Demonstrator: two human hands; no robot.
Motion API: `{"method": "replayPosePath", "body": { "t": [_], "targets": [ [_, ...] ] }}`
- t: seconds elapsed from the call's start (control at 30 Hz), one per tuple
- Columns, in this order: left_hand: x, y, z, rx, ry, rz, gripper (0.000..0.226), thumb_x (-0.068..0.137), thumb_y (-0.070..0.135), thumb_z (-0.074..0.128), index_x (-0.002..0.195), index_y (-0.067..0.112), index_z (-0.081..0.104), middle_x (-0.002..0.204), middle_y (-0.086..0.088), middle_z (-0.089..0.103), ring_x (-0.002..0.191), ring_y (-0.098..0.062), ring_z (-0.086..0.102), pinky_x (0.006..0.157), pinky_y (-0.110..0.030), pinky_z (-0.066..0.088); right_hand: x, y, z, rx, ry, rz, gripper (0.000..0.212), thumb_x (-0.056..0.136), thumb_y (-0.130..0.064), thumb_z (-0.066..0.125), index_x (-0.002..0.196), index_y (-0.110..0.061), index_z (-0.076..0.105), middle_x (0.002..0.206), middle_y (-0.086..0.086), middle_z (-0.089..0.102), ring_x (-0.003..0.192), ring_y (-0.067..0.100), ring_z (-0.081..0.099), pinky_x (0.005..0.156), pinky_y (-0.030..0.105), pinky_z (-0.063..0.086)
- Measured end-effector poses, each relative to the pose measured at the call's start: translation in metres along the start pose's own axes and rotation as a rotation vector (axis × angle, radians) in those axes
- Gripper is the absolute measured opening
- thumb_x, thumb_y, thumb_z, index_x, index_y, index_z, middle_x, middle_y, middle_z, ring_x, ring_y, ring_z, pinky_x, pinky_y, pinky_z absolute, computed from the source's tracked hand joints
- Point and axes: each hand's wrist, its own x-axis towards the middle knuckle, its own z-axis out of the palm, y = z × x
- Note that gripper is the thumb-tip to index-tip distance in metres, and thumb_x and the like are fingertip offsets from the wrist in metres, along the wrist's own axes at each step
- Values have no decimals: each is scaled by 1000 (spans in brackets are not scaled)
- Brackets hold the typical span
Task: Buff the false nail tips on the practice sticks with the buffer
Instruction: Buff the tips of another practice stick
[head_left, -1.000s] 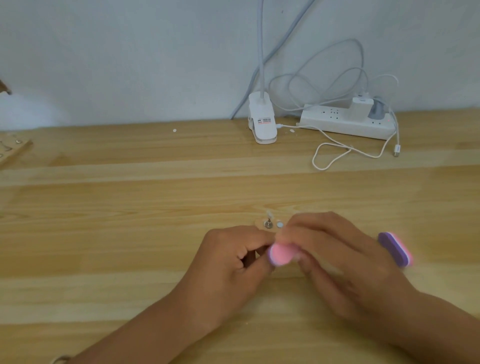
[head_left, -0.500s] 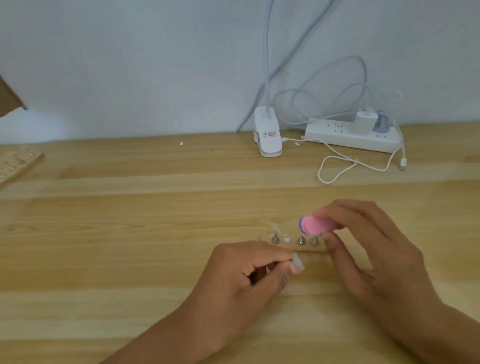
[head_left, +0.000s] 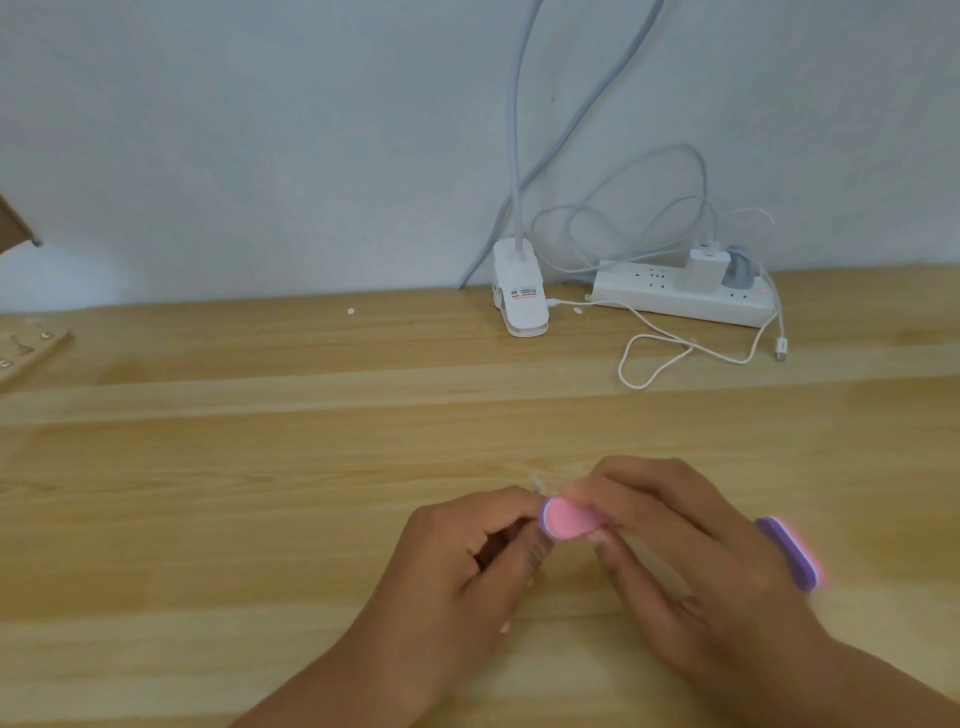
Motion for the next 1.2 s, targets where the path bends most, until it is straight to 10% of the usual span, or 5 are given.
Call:
{"method": "replayPosePath", "body": {
  "t": [0.7, 1.1, 1.2],
  "targets": [
    [-1, -1, 3, 171, 24, 125, 19, 92, 30, 60, 77, 41, 64, 63, 7, 44, 58, -2, 41, 54, -15, 31, 0, -4, -4, 100, -17, 1, 28, 91, -5, 58, 119, -7, 64, 112, 7, 63, 104, 16, 61, 94, 21, 47],
    [1, 3, 3, 24, 18, 51, 15, 89, 28, 68, 88, 17, 78, 86, 10, 63, 54, -1, 46, 54, -12, 34, 1, 1, -2, 68, -75, -20, 29, 92, -2, 55, 117, -1, 68, 112, 14, 63, 102, 20, 61, 92, 25, 49],
    [0, 7, 4, -68, -17, 1, 17, 90, 21, 62, 87, 10, 75, 59, 19, 59, 43, 7, 43, 45, -3, 26, 3, 3, -4, 120, -31, 13, 27, 93, -5, 56, 118, -6, 65, 111, 10, 62, 104, 16, 60, 92, 24, 50]
  ]
}}
